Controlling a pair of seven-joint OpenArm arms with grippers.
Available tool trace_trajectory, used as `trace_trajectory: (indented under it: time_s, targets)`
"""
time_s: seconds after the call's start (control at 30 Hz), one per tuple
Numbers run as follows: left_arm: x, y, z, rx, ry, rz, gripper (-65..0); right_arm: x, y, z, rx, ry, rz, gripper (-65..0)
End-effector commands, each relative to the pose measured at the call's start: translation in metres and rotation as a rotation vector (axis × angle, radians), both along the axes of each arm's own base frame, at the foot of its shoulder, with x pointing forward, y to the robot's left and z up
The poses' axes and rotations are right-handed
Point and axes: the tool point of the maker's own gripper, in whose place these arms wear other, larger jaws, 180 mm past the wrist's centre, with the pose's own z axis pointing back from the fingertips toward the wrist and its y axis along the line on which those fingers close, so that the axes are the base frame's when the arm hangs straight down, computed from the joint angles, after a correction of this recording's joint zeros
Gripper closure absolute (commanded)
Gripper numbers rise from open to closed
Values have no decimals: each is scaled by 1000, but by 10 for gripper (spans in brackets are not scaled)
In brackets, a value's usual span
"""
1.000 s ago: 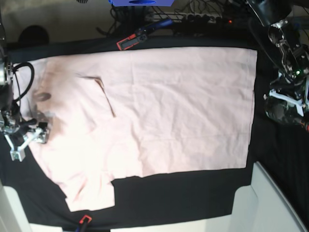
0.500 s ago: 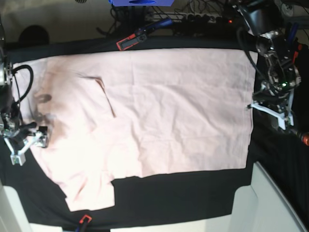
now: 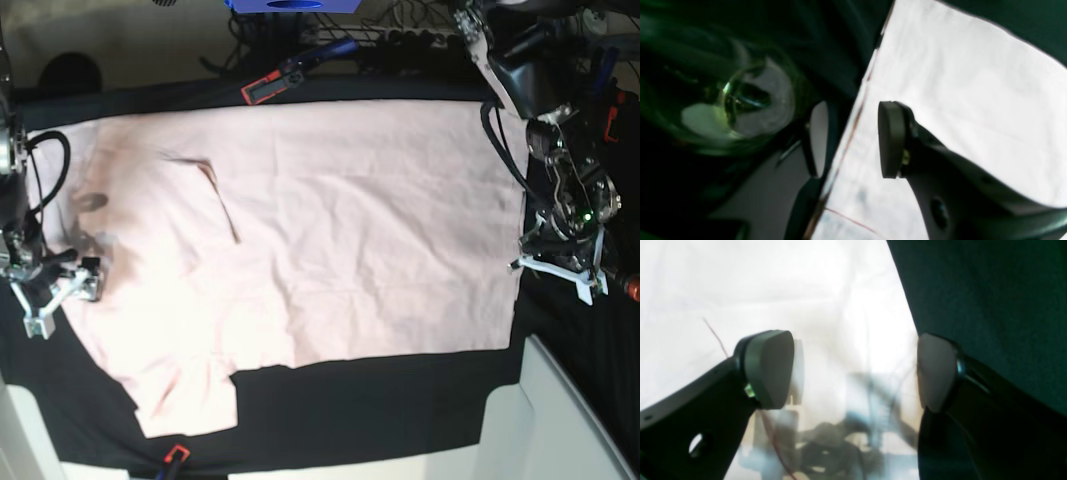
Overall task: Fold the T-shirt properly
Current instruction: 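Lower the right gripper onto the sleeve and left gripper onto the side edge, then pinch the shirt's side edges with both grippers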
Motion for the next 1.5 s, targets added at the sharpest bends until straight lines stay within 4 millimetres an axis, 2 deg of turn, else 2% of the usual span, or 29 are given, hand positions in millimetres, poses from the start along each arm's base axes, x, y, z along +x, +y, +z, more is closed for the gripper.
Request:
trace_trajectory:
  time_s: [0.0,0.1,0.33,0.47,0.6,0.73,0.83,0.93,0.97,1.03,1.07,1.1,1.2,1.47]
  targets:
    - [14,9,11,19,-33,13,-244,16,-9,19,-4,-59,-5,-553]
    - [22,15,-5,6,18,45,-244,14,-5,18,17,-56,16,-550]
    - [44,27,-17,21,28,58,-244,9,-4,13,19,-20,20,-550]
    - [57,24,-31,-26,47,41,-244,9,-4,13,19,-16,21,-550]
    - [65,9,-46,-69,50,20,-244,9,-4,13,19,-16,21,-550]
    - [62,-5,-60,-95,60,5,-245,9,-4,13,19,-16,21,-550]
    - [63,-11,-62,-104,59,1,-242,10,-4,14,19,-21,21,-550]
    - [60,-16,-67,-113,68,-1,-227,20,-1,23,13,-49,36,-550]
    - [60,-16,-67,-113,68,-1,-193,22,-3,26,8,-57,38,-550]
    - [58,-17,-69,-117,75,-1,-74,23,-7,30,1,-64,37,-550]
    - [58,-16,-69,-117,75,0,-32,23,-8,30,-1,-64,37,-550]
    - [57,-16,-69,-118,76,2,-17,24,-8,31,-1,-67,37,-550]
    - [56,-18,-71,-124,82,3,-10,34,-10,41,-3,-94,35,-550]
    - [28,-17,-90,-125,131,10,0,61,1,64,11,-153,40,-557]
